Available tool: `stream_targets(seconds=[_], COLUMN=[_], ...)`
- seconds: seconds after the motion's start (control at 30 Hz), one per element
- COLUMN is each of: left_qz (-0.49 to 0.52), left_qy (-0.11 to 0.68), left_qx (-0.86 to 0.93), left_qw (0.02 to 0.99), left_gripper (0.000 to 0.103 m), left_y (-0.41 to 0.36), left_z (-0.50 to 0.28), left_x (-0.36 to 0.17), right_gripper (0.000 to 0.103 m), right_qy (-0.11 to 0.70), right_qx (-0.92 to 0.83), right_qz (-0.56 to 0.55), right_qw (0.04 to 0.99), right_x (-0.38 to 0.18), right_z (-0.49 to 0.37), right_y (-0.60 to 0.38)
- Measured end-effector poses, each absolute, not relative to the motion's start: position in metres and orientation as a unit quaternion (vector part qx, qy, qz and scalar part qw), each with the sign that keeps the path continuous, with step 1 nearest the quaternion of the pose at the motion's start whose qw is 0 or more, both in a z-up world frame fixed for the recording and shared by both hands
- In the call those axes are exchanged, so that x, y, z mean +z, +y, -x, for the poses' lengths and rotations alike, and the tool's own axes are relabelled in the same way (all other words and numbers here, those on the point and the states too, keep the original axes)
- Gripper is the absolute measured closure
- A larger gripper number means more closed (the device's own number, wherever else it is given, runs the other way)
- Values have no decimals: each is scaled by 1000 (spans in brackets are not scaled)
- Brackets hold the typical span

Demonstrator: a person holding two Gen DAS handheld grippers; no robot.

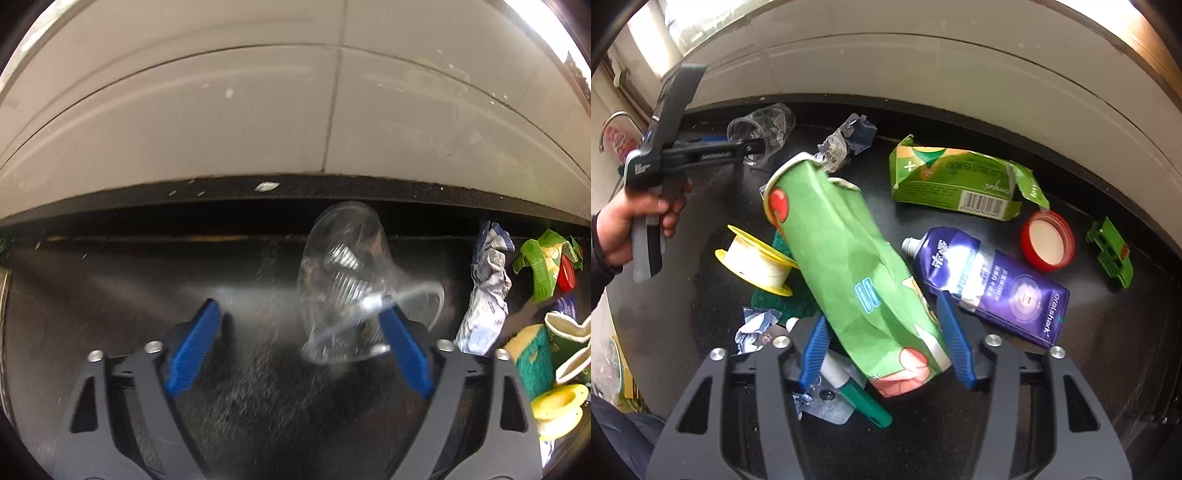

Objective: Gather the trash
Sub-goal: 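Grasp the clear plastic cup with the left gripper while the right grasps the green paper cup, then carry both cups over the bin and open both grippers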

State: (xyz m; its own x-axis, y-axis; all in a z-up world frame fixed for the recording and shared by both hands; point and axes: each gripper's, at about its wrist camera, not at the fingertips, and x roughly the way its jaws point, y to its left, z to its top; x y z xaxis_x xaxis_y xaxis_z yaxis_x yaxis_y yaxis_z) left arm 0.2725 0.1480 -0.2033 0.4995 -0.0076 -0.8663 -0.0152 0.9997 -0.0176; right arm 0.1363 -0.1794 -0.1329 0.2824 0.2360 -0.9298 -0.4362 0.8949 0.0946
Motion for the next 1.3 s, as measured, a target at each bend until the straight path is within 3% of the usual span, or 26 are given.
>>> stream_targets(seconds=[0.03, 0.1, 0.2, 0.27, 0.7, 0.97, 1.3], left_qz=[10, 2, -4, -7, -4, -7, -12], left_qy=[500, 496, 497, 493, 487, 497, 485], left_qx=[-2, -3, -6, -9, 0, -27, -29], left_qw=[866, 868, 868, 870, 873, 867, 874], left_gripper=[31, 57, 79, 85, 85, 85, 85], left_y=[146, 141, 133, 129, 86, 38, 29], left_z=[-275, -277, -273, -267, -138, -51, -27], left_x=[-204, -203, -196, -188, -116, -119, -105], right_gripper=[56, 63, 64, 65, 65, 65, 65], right_qy=[561, 560, 555, 554, 510, 502, 492], right_qx=[213, 216, 221, 222, 209, 200, 192], right_qz=[94, 98, 99, 91, 67, 63, 59], right_qw=[795, 793, 796, 797, 832, 839, 847], right_x=[-134, -135, -132, -129, -62, -48, -41], right_z=[-137, -137, -134, -132, -58, 1, 16], right_y=[-178, -175, -174, -176, -202, -216, -227])
